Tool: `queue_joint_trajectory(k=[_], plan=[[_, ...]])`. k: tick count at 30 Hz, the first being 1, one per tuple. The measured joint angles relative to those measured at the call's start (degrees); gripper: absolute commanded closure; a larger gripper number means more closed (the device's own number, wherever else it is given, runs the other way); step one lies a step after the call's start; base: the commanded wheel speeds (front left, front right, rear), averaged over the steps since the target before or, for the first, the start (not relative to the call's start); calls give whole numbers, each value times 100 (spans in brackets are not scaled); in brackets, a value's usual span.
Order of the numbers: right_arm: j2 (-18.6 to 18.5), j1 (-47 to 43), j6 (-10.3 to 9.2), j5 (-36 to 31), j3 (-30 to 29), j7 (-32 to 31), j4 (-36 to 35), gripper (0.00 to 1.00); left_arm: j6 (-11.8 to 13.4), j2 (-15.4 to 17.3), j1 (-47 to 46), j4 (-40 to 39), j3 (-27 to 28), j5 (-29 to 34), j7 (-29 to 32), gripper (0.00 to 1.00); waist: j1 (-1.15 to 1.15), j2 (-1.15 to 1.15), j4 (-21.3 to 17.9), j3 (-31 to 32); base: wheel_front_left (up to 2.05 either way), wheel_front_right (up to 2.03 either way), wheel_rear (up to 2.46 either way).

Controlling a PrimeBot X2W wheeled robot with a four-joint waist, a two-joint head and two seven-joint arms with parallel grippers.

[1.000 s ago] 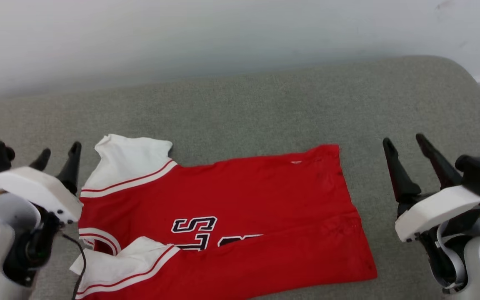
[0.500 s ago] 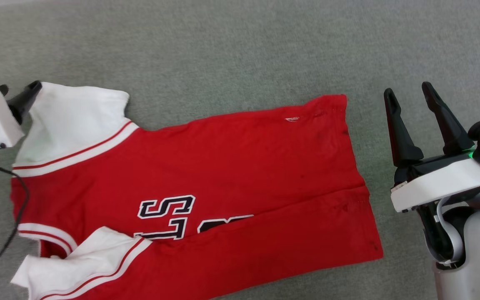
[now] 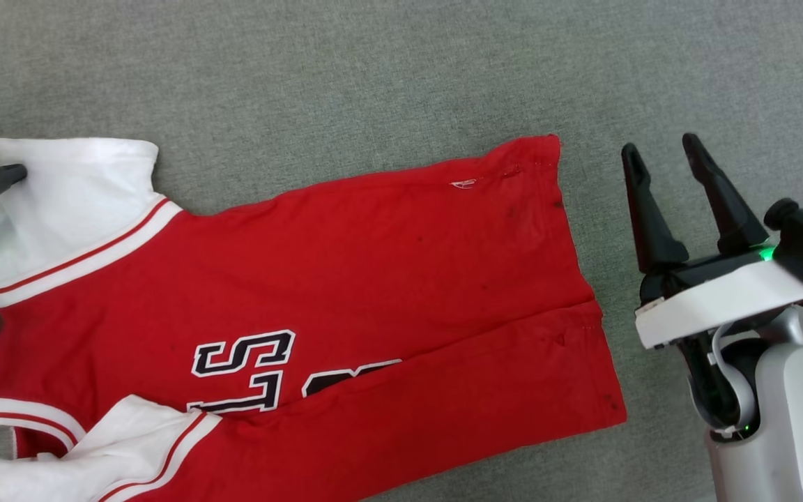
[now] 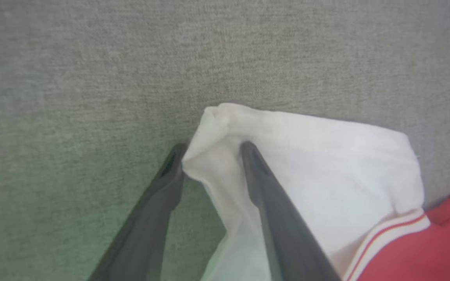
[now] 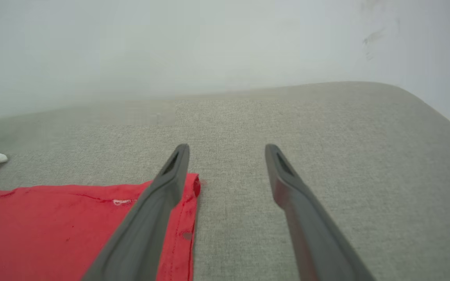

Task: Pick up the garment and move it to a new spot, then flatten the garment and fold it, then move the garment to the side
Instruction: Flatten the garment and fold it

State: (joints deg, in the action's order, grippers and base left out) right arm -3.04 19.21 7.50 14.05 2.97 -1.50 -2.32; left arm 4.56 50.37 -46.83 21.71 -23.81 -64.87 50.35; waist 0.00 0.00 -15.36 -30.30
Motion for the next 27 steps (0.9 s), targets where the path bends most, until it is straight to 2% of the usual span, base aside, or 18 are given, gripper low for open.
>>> queue_joint_trajectory(k=[6, 7, 11, 14, 20, 27], plan=[[2, 214, 0, 170, 4, -144, 213, 0, 2, -355, 184, 183, -26, 125, -623, 100, 0, 0, 76, 217, 0, 0, 0], [1, 304, 1, 474, 45, -391, 347, 0, -10, -495, 208, 211, -86, 237, -862, 100, 0, 0, 148, 303, 0, 0, 0], [-254, 595, -1, 816, 32, -1299, 789, 0, -104, -825, 232, 245, -188, 446, -1401, 100, 0, 0, 346, 472, 0, 0, 0], [-331, 855, -1, 1082, 54, -2284, 1113, 0, -152, -932, 230, 185, -255, 667, -1769, 100, 0, 0, 507, 596, 0, 0, 0], [-453, 1331, -1, 1079, -149, -3831, 1741, 0, -154, -1189, 177, -209, -368, 917, -2217, 100, 0, 0, 901, 686, 0, 0, 0], [-491, 1906, 0, 660, -359, -4456, 2286, 0, -144, -1274, 80, -787, -426, 1127, -2505, 100, 0, 0, 1299, 520, 0, 0, 0]])
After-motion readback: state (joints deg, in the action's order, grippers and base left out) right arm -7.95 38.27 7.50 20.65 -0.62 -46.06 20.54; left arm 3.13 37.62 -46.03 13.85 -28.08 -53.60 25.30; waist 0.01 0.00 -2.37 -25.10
